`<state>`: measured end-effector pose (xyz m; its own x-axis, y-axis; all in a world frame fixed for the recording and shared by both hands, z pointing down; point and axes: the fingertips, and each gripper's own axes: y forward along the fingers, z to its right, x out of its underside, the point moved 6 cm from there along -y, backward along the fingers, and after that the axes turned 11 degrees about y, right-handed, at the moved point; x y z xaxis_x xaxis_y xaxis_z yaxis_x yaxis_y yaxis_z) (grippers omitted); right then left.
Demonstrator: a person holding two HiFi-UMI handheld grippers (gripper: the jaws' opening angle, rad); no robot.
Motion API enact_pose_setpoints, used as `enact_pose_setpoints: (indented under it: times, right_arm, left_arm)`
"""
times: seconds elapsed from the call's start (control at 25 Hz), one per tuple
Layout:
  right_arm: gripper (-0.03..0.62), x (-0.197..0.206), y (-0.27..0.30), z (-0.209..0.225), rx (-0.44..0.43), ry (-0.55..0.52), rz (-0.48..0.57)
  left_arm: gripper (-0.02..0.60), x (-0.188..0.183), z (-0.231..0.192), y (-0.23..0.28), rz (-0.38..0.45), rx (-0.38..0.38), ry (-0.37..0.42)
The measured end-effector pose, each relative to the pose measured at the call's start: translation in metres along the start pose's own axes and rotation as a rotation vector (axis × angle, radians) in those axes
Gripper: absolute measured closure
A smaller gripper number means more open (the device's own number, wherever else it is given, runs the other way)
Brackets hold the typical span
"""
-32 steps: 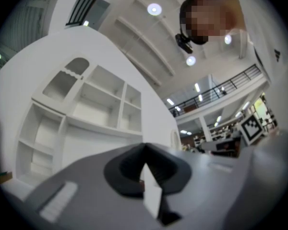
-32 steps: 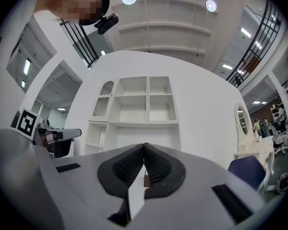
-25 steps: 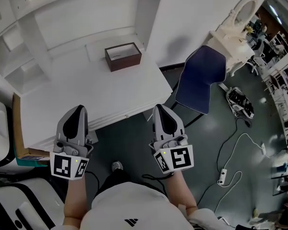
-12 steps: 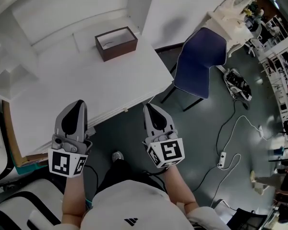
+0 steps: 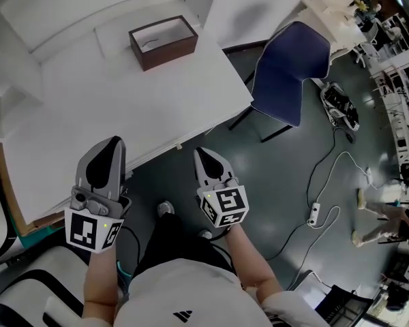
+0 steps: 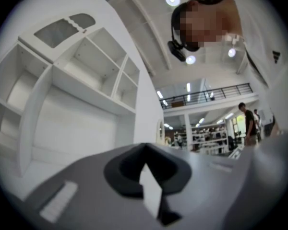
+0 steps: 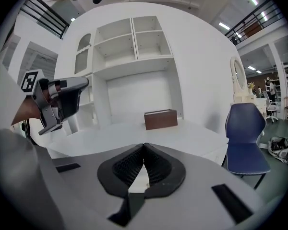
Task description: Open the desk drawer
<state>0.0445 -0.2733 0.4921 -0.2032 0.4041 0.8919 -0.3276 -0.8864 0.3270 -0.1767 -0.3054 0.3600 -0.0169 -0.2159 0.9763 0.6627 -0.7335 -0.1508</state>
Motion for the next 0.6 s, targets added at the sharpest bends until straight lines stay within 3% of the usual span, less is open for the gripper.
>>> enact_pose_setpoints:
  times: [0.6]
  right_arm:
    - [0.531, 0.097, 0.057, 0.036, 0.01, 0.088, -0.212]
  left_arm:
    - [0.577, 0.024, -0.01, -0.01, -0.035, -0.015, -0.027]
